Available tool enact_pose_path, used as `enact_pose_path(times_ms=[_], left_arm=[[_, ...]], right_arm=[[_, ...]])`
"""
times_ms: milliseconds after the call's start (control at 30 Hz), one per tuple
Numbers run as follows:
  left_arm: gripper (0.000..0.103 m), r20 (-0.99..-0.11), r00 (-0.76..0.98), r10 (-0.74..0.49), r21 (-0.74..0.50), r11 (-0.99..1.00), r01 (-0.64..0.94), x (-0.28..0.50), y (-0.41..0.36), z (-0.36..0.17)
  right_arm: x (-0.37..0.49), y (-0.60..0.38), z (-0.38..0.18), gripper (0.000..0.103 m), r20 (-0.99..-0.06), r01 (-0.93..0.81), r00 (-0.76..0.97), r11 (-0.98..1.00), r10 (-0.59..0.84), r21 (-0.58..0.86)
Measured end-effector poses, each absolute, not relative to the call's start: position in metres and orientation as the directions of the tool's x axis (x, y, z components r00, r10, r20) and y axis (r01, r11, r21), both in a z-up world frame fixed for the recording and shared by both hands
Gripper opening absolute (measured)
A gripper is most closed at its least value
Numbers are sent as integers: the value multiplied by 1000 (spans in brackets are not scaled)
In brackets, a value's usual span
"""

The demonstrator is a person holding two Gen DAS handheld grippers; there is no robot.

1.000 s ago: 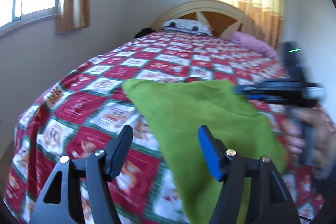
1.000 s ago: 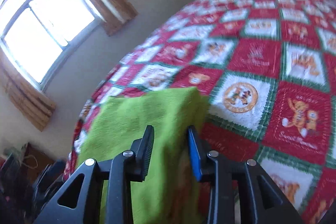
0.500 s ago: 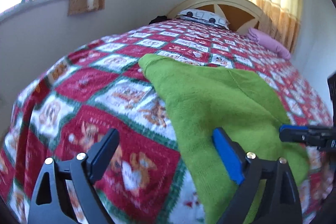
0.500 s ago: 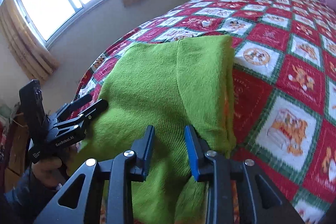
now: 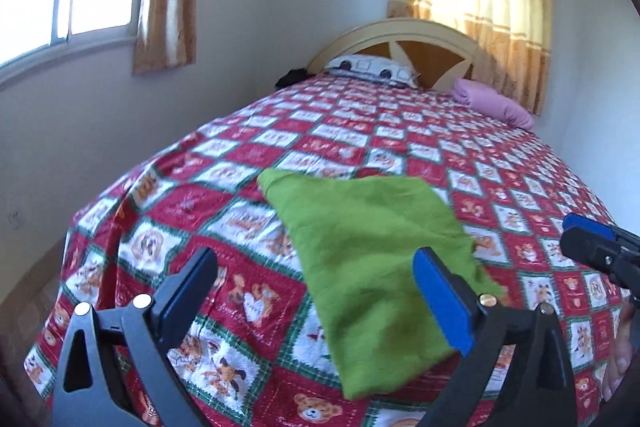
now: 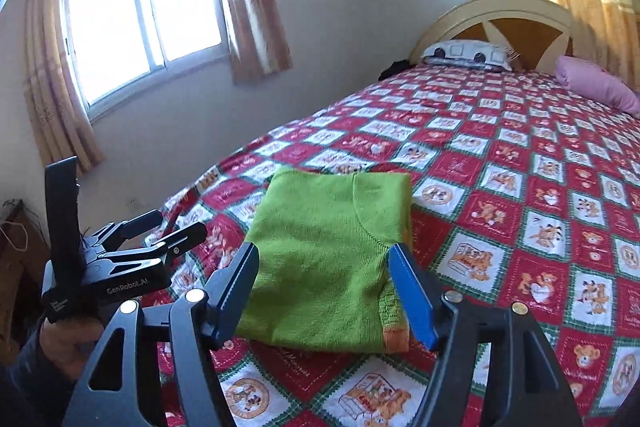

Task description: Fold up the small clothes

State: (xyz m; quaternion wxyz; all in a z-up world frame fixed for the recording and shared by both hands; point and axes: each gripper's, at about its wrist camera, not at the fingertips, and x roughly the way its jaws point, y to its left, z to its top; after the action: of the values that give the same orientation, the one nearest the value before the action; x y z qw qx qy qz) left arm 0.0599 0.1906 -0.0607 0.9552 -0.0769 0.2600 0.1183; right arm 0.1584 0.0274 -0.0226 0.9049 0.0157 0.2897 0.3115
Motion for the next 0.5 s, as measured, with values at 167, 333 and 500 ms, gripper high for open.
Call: enact_pose_path(times_ms=[167,333,500], left_arm=[[102,-502,847,177,-77,966,-247,57,181,-56],[102,-499,847,182,-71,966,-249,56,178,-55],[102,-503,845,184,-70,965,-252,56,176,-56]], right_arm=[[147,21,-14,69,-487,-534,666,817,565,218],[140,20,-13,70,-475,-535,675,818,565,213],[133,21,-11,70,-468,-543,677,814,569,205]])
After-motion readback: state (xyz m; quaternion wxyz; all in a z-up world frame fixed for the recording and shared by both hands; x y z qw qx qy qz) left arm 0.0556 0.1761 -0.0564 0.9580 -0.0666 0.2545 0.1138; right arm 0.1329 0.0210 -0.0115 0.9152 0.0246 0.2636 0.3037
